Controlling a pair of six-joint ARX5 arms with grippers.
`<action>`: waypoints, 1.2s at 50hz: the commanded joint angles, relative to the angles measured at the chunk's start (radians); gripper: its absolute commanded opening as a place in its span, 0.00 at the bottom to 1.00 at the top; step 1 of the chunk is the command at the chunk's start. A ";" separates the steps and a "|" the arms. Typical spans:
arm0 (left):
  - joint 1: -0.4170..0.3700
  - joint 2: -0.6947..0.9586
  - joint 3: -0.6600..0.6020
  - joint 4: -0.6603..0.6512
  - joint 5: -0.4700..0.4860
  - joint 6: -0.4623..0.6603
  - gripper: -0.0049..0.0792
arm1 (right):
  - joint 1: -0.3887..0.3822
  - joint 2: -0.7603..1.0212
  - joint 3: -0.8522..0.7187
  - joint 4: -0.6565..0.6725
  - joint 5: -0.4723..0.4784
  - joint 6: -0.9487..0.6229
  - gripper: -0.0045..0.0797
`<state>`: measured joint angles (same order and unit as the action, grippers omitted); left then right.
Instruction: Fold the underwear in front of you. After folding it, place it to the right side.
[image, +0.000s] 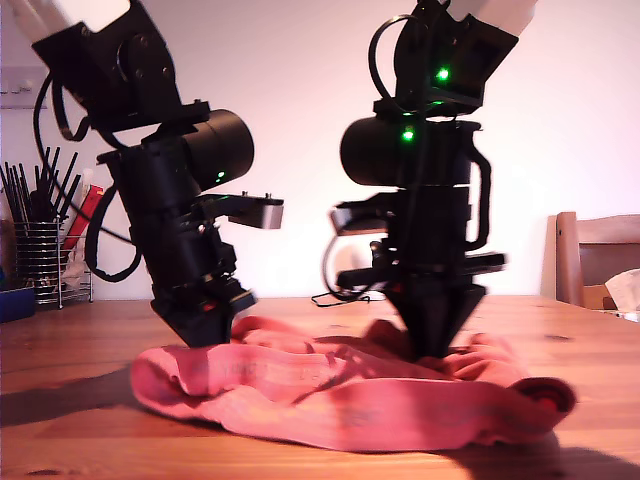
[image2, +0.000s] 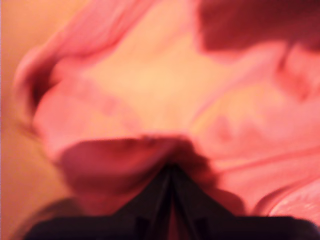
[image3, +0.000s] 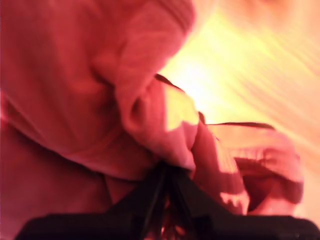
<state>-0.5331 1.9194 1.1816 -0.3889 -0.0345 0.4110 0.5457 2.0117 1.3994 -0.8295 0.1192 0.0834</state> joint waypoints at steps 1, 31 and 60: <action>0.008 0.051 -0.029 0.025 -0.009 0.034 0.04 | -0.008 0.055 -0.061 -0.051 0.011 0.033 0.04; 0.012 0.051 -0.027 0.280 -0.011 0.297 0.04 | 0.185 -0.040 -0.061 -0.063 -0.056 0.234 0.14; 0.036 -0.073 0.201 -0.276 0.272 -0.329 0.04 | 0.033 -0.042 -0.061 0.002 -0.233 0.098 0.13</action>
<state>-0.4973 1.8740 1.3842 -0.6430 0.1799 0.1646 0.5793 1.9770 1.3655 -0.8433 -0.0826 0.1844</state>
